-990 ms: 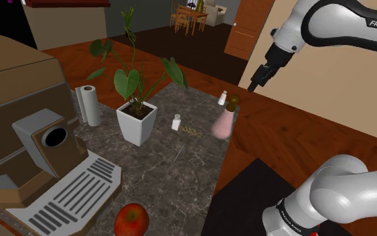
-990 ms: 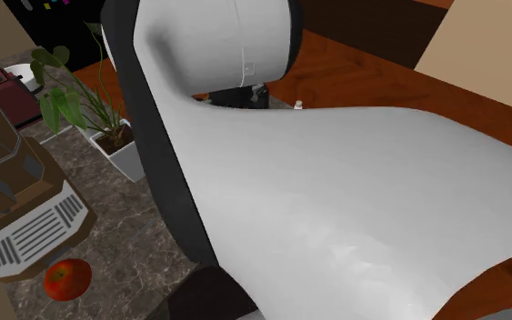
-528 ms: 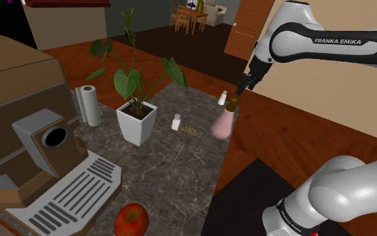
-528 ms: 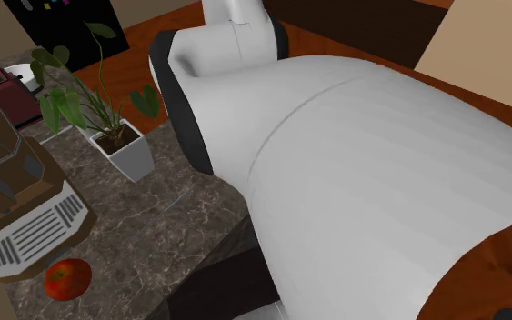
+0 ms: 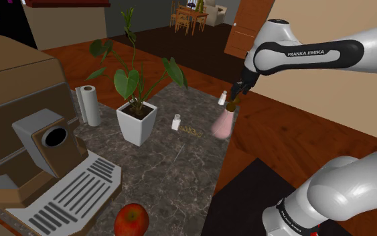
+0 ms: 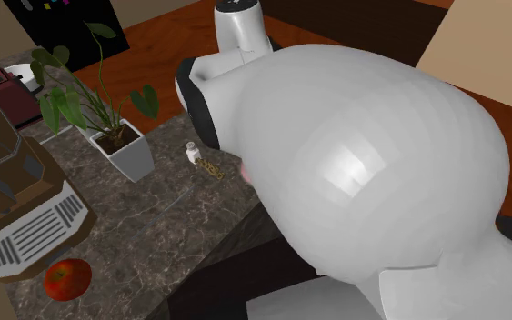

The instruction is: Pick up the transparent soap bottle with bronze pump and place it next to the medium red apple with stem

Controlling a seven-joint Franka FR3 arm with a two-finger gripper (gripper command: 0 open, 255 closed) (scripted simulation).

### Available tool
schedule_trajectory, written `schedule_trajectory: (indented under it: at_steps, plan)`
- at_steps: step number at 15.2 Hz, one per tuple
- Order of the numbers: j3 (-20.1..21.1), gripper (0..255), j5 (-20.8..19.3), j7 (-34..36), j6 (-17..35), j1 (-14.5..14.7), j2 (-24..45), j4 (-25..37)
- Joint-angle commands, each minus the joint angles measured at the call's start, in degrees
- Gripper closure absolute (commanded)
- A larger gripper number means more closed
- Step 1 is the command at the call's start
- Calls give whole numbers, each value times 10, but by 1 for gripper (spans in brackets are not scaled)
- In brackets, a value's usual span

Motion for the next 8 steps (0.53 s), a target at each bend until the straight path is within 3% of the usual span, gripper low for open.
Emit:
schedule_trajectory:
  at_steps: [1,8]
  plan:
    - [-2,0,-1,0,16,-1,8,-8]
    - [-4,0,-3,1,37,-2,18,-18]
